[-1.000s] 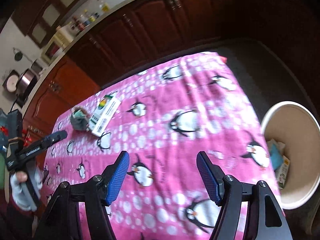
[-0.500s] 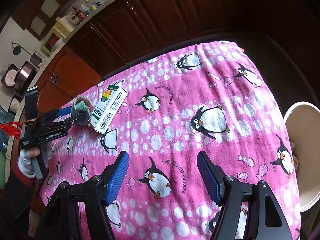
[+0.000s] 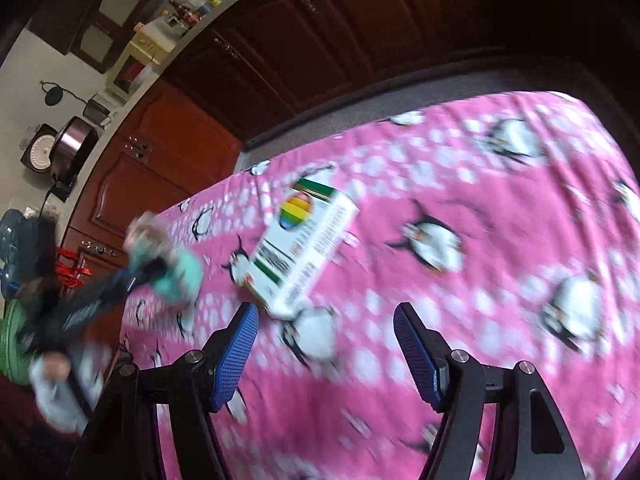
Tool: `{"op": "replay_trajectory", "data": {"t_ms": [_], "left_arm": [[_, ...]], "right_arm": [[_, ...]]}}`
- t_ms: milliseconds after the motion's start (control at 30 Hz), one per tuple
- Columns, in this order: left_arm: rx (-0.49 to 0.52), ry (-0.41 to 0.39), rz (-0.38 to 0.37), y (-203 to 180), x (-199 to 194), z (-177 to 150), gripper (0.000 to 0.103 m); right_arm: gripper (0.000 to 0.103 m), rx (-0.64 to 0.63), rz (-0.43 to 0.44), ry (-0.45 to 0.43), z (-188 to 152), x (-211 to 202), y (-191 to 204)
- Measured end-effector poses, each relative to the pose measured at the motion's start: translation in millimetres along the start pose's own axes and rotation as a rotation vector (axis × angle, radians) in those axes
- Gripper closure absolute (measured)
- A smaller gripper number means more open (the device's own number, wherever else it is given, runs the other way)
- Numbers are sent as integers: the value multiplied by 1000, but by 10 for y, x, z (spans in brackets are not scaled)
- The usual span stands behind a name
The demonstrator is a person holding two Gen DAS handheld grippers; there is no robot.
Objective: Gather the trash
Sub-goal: 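Grasp the green towel with the left tool while the right tool grasps the white medicine box, then lift the green towel and medicine box and carry them over the beige bin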
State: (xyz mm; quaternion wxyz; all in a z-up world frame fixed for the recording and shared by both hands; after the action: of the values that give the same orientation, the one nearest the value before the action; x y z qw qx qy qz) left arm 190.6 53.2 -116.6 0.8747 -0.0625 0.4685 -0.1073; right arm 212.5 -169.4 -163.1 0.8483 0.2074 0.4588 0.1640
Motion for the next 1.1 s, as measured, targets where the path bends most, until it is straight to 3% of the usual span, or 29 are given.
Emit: {"op": "replay_trajectory", "data": {"t_ms": [67,167,233,367,500,600,667,733,800,933,1100], "left_arm": [[-63,29,-16,55,-95,-158,75],[-124,60,20,156,-166,-421,75],[-163,76,25,212,-142,-533,75],[-189,58,34,267,-51,-570,71],[-119,46,48,204,70,-511,60],[-71,69,71,195,198,-511,57],[-72,76,71,221,266,-522,57],[-83,75,69,254,325,-515,57],[-70,92,69,243,378,-545,59],[-69,85,64,174,299,-597,67],[-82,51,-1,-36,23,-607,68]], "right_arm": [[35,-3,-17,9,88,216,106],[31,-42,-71,48,144,570,249],[31,-115,-130,80,120,788,359],[36,-309,-152,111,-13,931,611],[44,-342,-48,200,-191,769,642],[43,-338,-70,187,-230,584,523],[37,-333,-90,157,-248,502,471],[37,-317,-73,160,-333,487,469],[51,-311,-77,170,-442,488,445],[52,-315,-55,131,-428,413,438],[53,-296,4,57,-444,-43,393]]}}
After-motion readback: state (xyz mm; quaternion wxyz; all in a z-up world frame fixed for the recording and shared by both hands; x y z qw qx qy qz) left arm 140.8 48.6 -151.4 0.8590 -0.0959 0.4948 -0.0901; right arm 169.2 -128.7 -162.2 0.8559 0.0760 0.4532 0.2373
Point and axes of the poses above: each gripper's, at about its wrist camera, not at the fingertips, and x roughly the way its jaws point, y to its left, z to its top, the point moved 7 cm from there along x, roughly the way its jaws point, and after that the axes turned 10 degrees about -y, right-handed, at the moved point
